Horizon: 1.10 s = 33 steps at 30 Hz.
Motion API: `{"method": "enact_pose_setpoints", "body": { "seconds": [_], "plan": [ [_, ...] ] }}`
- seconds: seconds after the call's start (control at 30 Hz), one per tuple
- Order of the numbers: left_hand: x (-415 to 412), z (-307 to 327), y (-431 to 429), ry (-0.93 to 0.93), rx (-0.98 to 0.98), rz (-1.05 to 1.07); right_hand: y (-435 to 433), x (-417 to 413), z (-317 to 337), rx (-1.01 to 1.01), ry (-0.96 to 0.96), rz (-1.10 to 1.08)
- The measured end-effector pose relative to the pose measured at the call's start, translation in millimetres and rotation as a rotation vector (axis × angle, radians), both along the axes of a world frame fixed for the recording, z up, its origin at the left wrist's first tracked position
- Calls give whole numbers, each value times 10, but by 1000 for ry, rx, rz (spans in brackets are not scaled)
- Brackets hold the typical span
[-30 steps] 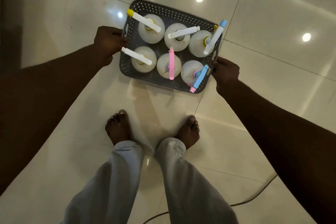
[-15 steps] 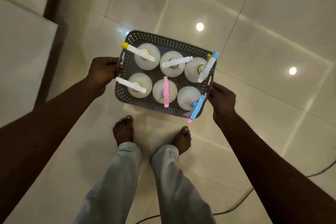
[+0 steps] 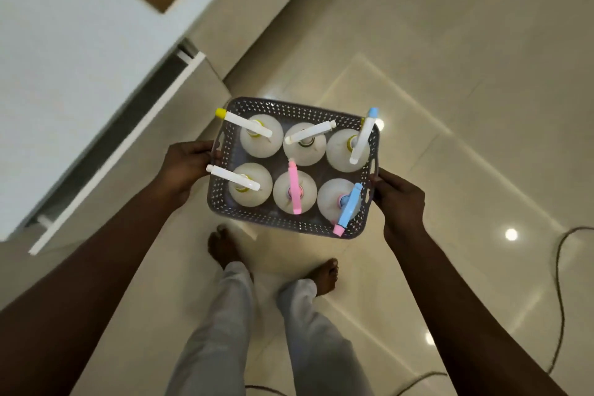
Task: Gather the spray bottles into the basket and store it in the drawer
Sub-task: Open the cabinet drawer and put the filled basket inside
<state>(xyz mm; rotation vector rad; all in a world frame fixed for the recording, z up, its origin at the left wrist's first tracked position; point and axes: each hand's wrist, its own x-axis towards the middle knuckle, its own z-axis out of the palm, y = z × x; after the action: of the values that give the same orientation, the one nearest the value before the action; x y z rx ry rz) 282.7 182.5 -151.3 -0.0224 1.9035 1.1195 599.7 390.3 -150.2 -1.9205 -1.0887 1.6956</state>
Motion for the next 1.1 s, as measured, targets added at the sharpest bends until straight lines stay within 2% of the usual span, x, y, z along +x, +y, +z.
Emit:
{"method": "enact_pose_setpoints", "body": {
  "seconds": [0.2,0.4,0.57,0.83,1.1],
  "plan": [
    [-545,698,-657,-39,32,140,-79,-836,689,26,20,158],
    [-1116,1271,-1401,-2,72,307,-378,-1857,1206,68,40,351],
    [-1515,1502,-2006,-9,100,474,-697,-2749,1449,109,62,515],
    [-1979,1515,-2698,55,109,687,-1039,-4034,1464,143,57,778],
    [-2274,1135,-3022,91,61,918,-1172,-5219,1049,153,61,1036]
  ]
}}
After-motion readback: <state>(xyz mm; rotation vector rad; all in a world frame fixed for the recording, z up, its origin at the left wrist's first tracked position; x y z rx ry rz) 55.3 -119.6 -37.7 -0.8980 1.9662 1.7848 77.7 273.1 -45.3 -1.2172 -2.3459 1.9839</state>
